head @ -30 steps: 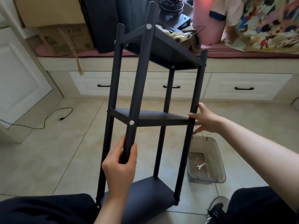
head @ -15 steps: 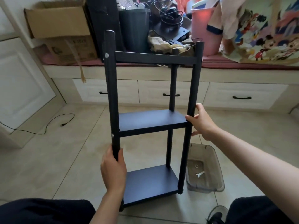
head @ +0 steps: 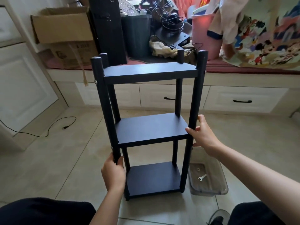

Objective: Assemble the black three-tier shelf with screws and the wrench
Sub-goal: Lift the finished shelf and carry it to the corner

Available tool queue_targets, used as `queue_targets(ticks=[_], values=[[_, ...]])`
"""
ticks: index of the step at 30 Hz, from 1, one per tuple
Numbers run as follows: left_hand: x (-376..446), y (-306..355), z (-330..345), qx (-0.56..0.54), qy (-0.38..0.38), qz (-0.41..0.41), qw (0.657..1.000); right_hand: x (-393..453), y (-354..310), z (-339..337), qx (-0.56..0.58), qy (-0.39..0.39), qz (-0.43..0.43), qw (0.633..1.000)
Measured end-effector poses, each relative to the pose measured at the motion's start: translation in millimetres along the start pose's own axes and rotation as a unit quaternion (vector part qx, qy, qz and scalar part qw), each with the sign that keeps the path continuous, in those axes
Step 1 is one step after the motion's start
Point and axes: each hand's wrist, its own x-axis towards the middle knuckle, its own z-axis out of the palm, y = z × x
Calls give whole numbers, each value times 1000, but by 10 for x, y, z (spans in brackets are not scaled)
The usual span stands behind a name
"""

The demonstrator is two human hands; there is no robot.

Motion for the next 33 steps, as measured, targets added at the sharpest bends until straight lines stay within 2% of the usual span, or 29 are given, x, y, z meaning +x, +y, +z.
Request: queue_targets(ticks=[5,10,18,24,29,33], values=[[-71,295,7,-39,21,-2,999,-100,-31,-61,-9,-35,12,999],[-102,565,-66,-66,28,13,997,-218,-84,-93,-56,-40,10,998],[-97,603,-224,-35,17,-20,999,-407,-197,-168,-117,-78,35,989],[-53,654,-373,-32,29,-35,998,-531,-247,-307,-140,-160,49,976],[-46,848,-550,-68,27,40,997,-677,-263,-351,-119,-167,48,978],[16,1113,-800,-143,-1,140,980,-728,-465,-471,-44,-154,41,986]])
